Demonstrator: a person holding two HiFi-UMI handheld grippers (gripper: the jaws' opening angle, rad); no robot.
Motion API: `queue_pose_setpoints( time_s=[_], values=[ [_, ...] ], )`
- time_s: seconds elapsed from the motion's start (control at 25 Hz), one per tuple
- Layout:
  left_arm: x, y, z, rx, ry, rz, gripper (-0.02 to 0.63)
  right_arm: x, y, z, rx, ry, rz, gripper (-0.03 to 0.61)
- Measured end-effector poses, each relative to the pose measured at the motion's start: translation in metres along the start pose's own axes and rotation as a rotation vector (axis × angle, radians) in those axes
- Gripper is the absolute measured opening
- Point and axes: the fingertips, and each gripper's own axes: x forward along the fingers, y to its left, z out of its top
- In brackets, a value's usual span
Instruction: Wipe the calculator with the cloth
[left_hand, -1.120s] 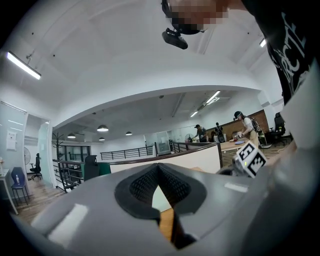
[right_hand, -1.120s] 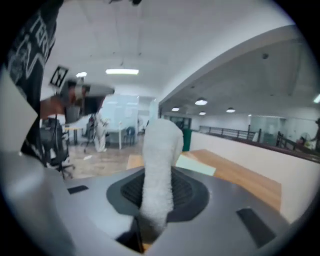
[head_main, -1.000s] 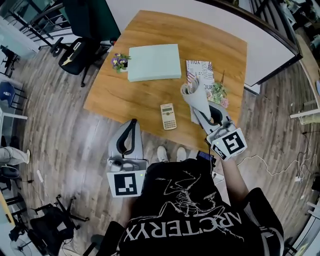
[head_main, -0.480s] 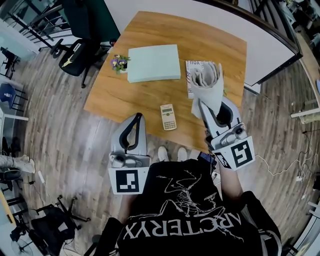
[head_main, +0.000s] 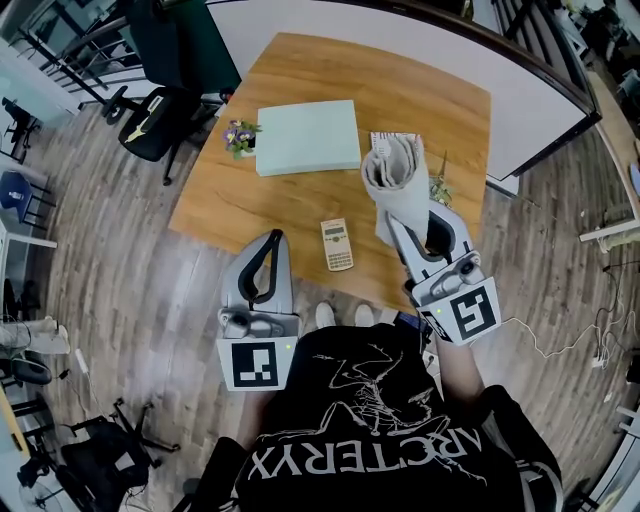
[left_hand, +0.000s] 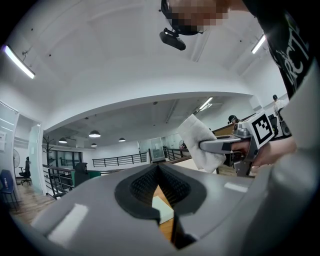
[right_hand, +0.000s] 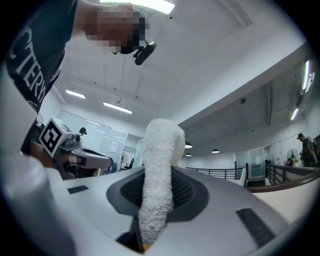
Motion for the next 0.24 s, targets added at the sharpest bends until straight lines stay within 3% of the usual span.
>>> queue_pose_setpoints(
  time_s=[0.24],
  values=[
    [0.0008, -0.0027, 0.0023, 0.000, 0.000, -0.008, 0.009, 0.0045, 0.0037, 0.0030, -0.005, -0.001, 0.015, 0.091]
  ],
)
